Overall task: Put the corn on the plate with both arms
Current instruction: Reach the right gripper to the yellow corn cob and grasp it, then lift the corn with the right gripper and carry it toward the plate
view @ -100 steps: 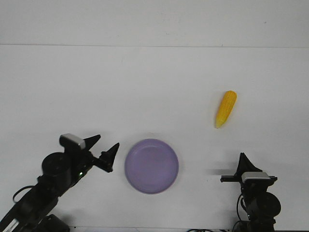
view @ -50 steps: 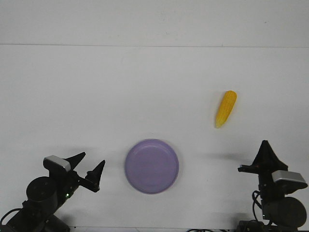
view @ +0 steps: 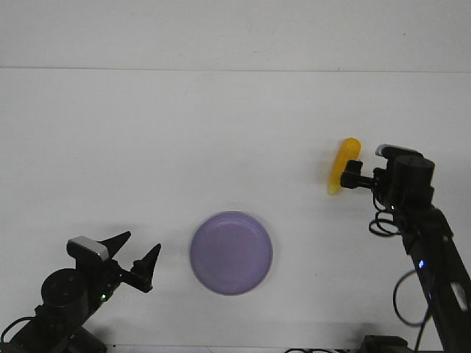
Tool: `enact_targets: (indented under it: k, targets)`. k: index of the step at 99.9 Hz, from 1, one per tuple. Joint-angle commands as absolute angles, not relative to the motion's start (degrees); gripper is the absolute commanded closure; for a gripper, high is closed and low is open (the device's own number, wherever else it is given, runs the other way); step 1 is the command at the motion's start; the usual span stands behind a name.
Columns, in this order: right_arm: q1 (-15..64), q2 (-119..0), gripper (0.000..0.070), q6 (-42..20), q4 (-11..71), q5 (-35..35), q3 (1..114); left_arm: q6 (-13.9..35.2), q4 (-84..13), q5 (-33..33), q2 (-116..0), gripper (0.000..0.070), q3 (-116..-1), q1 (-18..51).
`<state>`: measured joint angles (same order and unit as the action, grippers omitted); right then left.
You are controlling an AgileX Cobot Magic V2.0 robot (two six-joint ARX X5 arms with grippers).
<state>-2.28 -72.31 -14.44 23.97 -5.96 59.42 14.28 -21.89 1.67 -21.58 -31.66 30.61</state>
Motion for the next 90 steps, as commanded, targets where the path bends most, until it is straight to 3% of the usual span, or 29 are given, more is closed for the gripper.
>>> enact_targets:
  k: [1,28,51,66,76,90]
  targets:
    - [-2.2,-81.0,0.0104,-15.3,25.2,-6.3,64.5,13.4,-21.4,2.0,-21.7,0.016,-32.5,30.9]
    - [-1.9,-103.1,0.0128,-16.8,30.8,-5.7,80.1,13.1,-21.5,2.0,-21.7,0.016,-32.5,30.9]
    - [-0.9,-109.1,0.0174,-19.2,29.2,-1.2,82.5,13.1,-21.5,2.0,-21.7,0.016,-32.5,30.9]
    - [-0.3,-110.9,0.031,-19.4,29.3,-0.4,82.5,13.1,-21.5,2.0,-21.7,0.016,-32.5,30.9]
    - [0.1,-111.0,0.0533,-19.4,29.2,0.2,82.5,13.1,-21.5,2.0,-21.7,0.016,-32.5,30.9]
    - [0.4,-111.0,0.0557,-19.4,29.8,0.2,82.5,13.0,-21.5,2.0,-21.7,0.016,-32.5,30.9]
